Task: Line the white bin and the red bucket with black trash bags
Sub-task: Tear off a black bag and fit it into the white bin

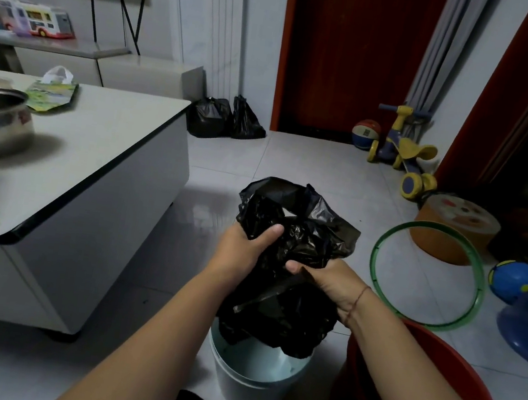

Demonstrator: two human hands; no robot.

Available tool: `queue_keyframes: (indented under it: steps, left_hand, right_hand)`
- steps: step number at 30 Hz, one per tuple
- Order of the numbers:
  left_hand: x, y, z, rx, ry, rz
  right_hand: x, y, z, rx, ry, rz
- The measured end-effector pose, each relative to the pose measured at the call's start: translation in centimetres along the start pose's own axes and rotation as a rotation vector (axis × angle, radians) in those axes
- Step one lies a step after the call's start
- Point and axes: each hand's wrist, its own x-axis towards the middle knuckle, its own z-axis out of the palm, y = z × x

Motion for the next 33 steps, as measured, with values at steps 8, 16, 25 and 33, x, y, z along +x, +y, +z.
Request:
queue_keyframes:
  steps: [8, 16, 25, 33]
  left_hand:
    - [-0.5, -0.5, 0.5, -0.028, -0.160, -0.105]
    - [0.0, -0.7, 1.7, -0.034, -0.051, -0.119]
    - [1.6, -1.3, -0.5, -0.074, 0.301, -0.102]
    - [1.9, -2.3, -2.4, -0.111, 0.344, -0.172]
  right_hand:
    - [0.4, 0.1, 0.0, 0.167, 0.148, -0.052]
    - [0.3, 0.0, 1.0, 0.198, 0.074, -0.088]
    - [0.9, 0.1, -2.0, 0.130, 0.420, -0.071]
    - [0.8, 0.1, -4.3, 0.230, 0.586, -0.050]
